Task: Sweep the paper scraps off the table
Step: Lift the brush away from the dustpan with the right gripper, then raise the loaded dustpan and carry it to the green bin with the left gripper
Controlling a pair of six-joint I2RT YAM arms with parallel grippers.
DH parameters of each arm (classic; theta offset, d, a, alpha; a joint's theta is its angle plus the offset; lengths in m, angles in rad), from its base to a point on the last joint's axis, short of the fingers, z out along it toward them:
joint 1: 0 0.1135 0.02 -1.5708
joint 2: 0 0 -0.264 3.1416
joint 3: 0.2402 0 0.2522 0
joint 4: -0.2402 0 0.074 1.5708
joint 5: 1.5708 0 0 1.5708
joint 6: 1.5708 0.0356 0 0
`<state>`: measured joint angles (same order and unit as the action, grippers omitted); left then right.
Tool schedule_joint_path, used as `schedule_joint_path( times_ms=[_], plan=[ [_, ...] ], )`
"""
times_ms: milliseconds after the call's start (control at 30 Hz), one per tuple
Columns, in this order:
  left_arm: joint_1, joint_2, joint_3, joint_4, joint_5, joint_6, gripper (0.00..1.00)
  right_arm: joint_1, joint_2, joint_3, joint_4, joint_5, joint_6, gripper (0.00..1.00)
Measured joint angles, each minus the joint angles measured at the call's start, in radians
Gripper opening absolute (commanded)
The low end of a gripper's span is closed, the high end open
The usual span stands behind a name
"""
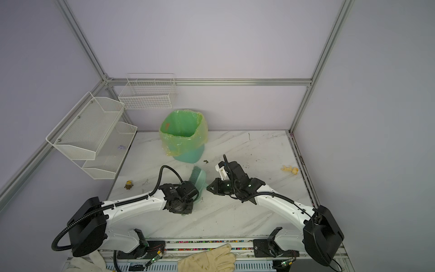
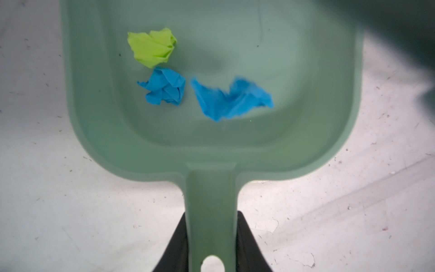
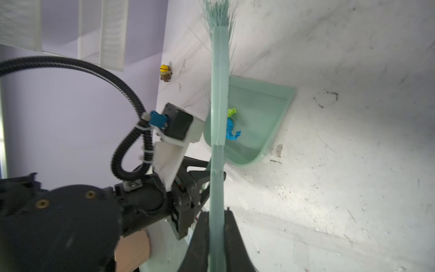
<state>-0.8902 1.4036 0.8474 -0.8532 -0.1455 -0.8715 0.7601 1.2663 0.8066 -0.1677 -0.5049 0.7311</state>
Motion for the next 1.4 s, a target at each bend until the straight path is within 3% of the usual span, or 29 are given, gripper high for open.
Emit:
schedule_joint_path(
  times_ms=[400,833,1400],
  plan=[
    [0.000,0.001,0.000,0.000,0.002,0.000,0.00,0.000,-0.213,-0.060,-0.152,0.133,-0.007,0.00],
    [0.000,-0.013,0.000,-0.001,-0.023,-0.002,0.00,-0.004,-0.195,0.052,-0.286,0.288,-0.087,0.00],
    [0.000,-0.086,0.045,-0.030,-0.045,0.000,0.00,-0.115,-0.057,0.053,-0.279,0.325,-0.135,0.00]
  ],
)
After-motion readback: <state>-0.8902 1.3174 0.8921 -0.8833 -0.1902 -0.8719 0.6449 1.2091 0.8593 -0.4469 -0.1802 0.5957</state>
